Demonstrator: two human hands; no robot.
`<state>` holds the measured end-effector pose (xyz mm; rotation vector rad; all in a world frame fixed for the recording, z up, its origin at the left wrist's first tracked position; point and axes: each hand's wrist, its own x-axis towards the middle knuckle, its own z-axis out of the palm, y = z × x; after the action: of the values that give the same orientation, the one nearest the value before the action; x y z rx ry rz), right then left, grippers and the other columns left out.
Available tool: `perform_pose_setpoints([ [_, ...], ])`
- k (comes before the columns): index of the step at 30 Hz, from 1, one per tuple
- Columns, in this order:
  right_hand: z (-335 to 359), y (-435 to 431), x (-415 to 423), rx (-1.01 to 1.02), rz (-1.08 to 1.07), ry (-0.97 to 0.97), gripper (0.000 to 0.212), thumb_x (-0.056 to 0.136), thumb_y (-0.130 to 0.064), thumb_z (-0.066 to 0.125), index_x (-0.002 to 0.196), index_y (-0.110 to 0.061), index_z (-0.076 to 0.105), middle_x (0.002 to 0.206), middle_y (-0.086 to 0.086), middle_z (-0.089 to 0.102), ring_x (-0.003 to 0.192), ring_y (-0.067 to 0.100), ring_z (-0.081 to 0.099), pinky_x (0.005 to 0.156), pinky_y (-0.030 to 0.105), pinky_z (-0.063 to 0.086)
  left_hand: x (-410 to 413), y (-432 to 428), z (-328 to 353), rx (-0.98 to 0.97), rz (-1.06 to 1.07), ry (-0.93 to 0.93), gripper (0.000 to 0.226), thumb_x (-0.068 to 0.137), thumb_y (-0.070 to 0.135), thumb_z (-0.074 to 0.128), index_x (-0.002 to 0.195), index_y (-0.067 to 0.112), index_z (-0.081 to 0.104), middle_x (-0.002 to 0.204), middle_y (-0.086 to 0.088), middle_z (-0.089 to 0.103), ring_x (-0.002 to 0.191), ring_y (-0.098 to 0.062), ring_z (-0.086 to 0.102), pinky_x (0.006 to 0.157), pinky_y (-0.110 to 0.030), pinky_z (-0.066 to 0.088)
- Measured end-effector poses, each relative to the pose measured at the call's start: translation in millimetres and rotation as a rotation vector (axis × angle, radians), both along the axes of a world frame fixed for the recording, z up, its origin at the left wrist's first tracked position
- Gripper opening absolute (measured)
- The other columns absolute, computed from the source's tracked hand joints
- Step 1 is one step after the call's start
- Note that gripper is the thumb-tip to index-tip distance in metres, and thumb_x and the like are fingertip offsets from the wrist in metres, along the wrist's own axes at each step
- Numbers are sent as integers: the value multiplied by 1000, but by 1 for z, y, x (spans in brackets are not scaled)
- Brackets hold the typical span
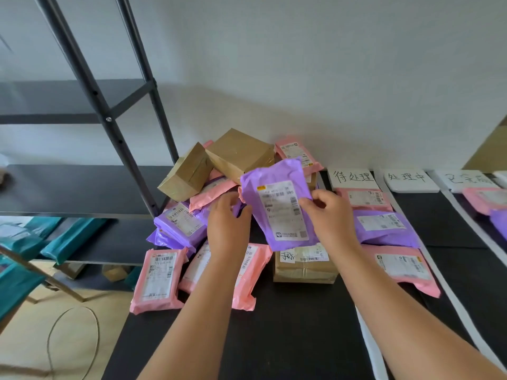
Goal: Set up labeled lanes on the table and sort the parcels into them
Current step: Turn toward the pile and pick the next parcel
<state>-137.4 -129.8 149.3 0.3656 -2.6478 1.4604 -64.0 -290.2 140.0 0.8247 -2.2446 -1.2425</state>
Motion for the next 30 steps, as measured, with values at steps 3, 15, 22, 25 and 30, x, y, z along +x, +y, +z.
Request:
perform_pose_setpoints([
  [3, 5, 5, 8, -277, -70, -117, 33, 91, -16, 66, 73, 8, 51, 61, 10, 47, 57, 15, 36, 55, 29, 28, -2, 10, -1, 127, -56, -39, 15, 94, 28, 61, 106, 20, 66, 97, 11, 68, 91, -12, 63, 76, -31, 51],
  [15, 34, 24, 17, -463, -140, -105, 29, 86, -25, 72, 76, 1, 61, 81, 26, 63, 66, 30, 51, 65, 38, 41, -4, 25, 39, 339, -45, 172, 6, 85, 24, 75, 83, 19, 77, 71, 5, 69, 68, -11, 57, 66, -26, 46],
  [22, 46, 27, 24, -497, -170, -65, 25, 85, -28, 75, 71, -10, 64, 73, 11, 67, 76, 35, 62, 70, 48, 50, 4, 24, 58, 397, -25, 313, 7, 80, 22, 80, 85, 18, 77, 68, 8, 69, 61, -2, 59, 61, -19, 48],
  [25, 54, 28, 28, -514, -162, -91, 21, 85, -29, 75, 70, -16, 66, 74, 8, 70, 79, 32, 66, 73, 49, 52, 9, 25, 65, 415, -44, 342, 8, 83, 21, 78, 82, 13, 76, 63, 12, 68, 56, 4, 57, 54, -12, 43],
  [30, 69, 31, 31, -551, -163, -83, 19, 85, -28, 75, 72, -17, 67, 84, 15, 70, 88, 37, 66, 78, 50, 53, 14, 26, 75, 478, -74, 392, 9, 83, 19, 78, 85, 11, 76, 73, 7, 73, 63, -1, 65, 57, -14, 48],
])
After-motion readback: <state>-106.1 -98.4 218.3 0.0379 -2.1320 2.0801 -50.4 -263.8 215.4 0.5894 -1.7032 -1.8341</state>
